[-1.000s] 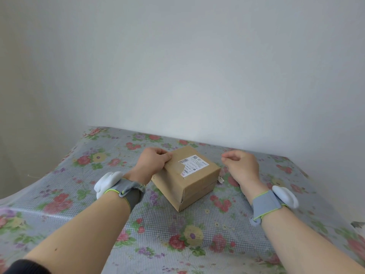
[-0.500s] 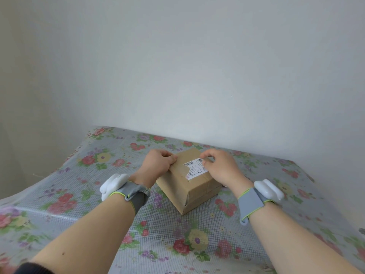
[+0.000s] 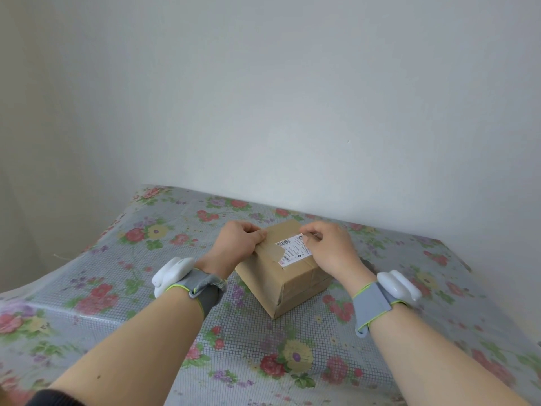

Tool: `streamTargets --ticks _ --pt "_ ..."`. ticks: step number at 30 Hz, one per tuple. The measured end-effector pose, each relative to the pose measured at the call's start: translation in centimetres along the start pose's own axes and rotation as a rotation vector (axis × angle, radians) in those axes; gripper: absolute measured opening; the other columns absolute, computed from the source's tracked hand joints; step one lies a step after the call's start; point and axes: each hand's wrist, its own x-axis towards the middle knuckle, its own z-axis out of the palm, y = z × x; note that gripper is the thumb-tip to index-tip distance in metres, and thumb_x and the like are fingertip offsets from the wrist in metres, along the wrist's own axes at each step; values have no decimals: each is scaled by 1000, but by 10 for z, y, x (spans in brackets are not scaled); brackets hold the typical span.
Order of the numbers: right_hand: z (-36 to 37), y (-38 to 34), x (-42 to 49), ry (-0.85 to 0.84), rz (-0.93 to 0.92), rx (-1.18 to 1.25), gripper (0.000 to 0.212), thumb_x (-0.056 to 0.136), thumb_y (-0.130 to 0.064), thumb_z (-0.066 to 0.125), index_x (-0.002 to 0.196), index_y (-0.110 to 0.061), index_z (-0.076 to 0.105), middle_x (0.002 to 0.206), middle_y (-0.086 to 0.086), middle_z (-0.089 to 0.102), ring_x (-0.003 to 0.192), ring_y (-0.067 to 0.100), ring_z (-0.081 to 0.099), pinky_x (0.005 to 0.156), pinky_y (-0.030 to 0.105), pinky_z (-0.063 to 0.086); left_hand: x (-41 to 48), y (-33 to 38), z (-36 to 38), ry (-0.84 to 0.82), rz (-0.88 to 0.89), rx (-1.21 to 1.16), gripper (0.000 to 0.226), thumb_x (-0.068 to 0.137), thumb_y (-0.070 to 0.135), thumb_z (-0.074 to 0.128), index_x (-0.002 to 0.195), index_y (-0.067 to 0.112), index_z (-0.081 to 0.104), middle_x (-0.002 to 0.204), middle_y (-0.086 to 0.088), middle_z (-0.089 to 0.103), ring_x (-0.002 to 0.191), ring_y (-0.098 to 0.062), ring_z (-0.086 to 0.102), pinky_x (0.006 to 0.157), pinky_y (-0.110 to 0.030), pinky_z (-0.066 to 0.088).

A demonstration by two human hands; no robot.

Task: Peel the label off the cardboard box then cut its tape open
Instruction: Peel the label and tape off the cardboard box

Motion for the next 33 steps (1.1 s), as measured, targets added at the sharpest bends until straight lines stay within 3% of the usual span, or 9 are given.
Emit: streamTargets --ticks 4,8,10,14,18,24,33 --pt "-1 1 0 35 -7 6 20 90 -15 56 100 -24 69 106 -4 69 85 11 62 73 20 45 0 -1 0 -3 0 -2 21 91 25 61 101 9 71 86 -2 67 68 -10 58 61 -19 46" --pt "-1 0 3 52 -4 -2 13 88 -17 59 92 -25 68 97 -6 68 87 15 64 79 30 52 0 -1 -1 -1 6 5 22 91 25 61 101 9 71 87 -3 68 69 -10 58 65 -20 47" --pt "-1 1 5 86 -11 0 10 87 -17 61 90 -23 69 94 -6 68 88 14 63 79 29 51 0 -1 0 -4 11 11 22 92 25 60 101 8 71 87 -4 68 68 -10 58 64 -20 47" --pt "-3 -3 9 93 -17 -79 6 85 -21 65 83 -21 70 86 -6 63 79 13 56 61 23 39 0 -2 0 -10 20 9 21 92 24 60 100 8 71 79 1 66 66 -9 57 62 -20 46" --pt "-1 -11 13 82 11 -188 11 89 -22 59 83 -17 67 89 -4 63 82 20 56 66 27 42 0 -2 -1 -10 23 9 21 91 25 60 100 8 71 85 -3 68 71 -13 59 70 -26 49" --pt "5 -15 16 20 -42 -459 20 96 -18 43 101 -8 59 114 11 57 112 31 44 84 36 41 1 -3 -1 -10 40 52 21 91 28 60 100 11 71 89 -4 69 76 -15 61 75 -29 51" --pt "17 -24 11 94 -47 -503 18 94 -13 42 105 -7 56 117 12 52 112 30 42 86 34 37 0 -5 -1 -14 44 65 22 90 30 62 99 12 71 89 -2 70 79 -16 63 76 -31 53"
